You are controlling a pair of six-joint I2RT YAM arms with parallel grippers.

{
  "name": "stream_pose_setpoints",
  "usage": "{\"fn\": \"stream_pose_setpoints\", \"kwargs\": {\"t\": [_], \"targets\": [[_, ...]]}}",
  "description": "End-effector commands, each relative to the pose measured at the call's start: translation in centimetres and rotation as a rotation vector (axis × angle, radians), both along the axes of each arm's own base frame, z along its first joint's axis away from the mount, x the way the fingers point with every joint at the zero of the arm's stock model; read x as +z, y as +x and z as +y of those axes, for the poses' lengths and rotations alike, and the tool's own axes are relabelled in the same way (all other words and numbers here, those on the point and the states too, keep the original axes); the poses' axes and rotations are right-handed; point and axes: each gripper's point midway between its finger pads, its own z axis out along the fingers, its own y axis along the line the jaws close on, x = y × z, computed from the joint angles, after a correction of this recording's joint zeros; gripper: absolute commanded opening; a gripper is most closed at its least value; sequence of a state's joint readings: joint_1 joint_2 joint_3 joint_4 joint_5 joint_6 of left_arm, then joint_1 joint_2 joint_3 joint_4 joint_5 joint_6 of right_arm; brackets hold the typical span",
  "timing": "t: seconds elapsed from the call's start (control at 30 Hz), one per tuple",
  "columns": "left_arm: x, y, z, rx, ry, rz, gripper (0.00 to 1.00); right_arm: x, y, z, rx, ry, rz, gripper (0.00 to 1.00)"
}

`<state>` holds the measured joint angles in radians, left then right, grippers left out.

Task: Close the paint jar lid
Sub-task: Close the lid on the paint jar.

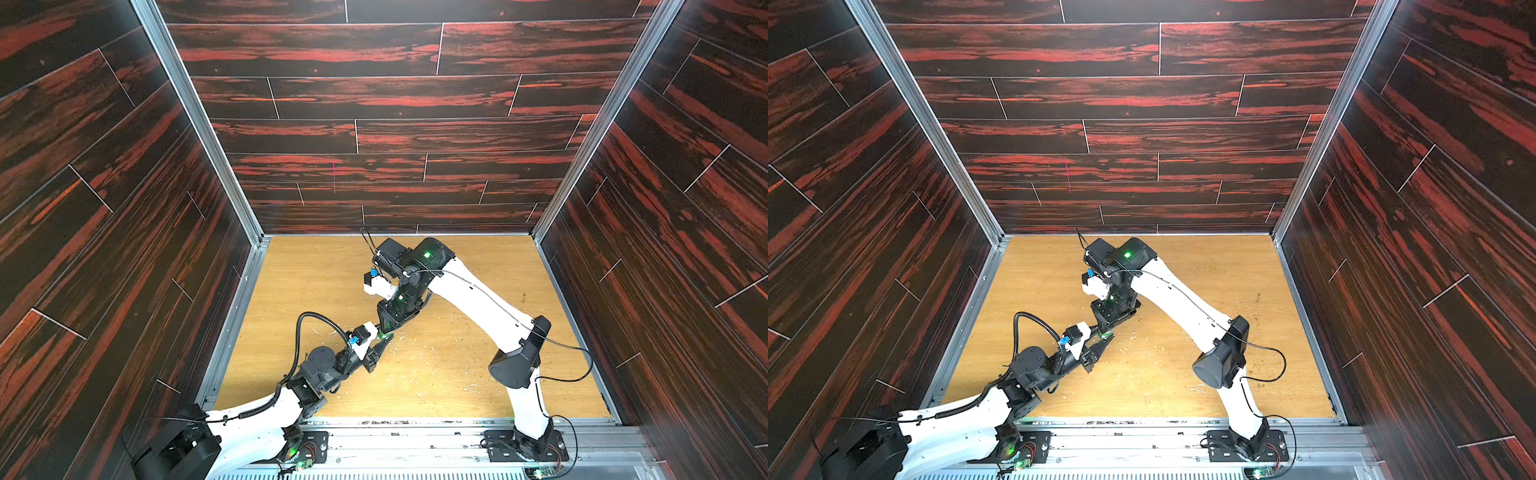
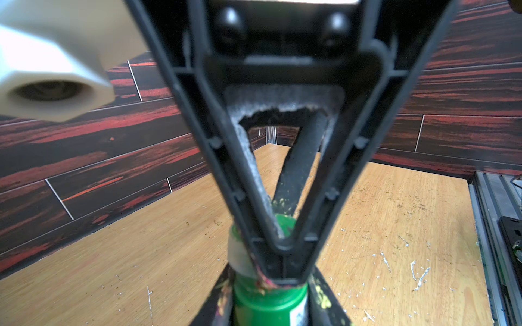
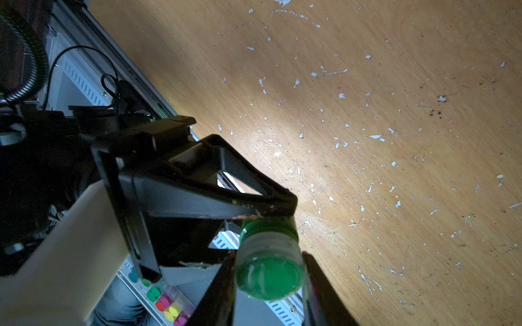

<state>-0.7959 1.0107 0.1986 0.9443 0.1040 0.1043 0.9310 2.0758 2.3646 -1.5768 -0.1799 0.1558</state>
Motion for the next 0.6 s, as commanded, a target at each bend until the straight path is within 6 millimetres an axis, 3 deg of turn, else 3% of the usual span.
{"fn": "stream_pose_setpoints", "kwargs": {"t": [0.0, 0.57], "targets": [[2.41, -0.61, -0.02, -0.026, -0.061, -0.067, 0.16, -0.81, 0.05, 0.23, 0.012, -0.009, 0.025, 0.40], [2.33, -0.48, 0.00, -0.019, -0.058, -0.061, 0.15, -0.46, 0.07, 0.13, 0.008, -0.008, 0.015, 0.45]]}}
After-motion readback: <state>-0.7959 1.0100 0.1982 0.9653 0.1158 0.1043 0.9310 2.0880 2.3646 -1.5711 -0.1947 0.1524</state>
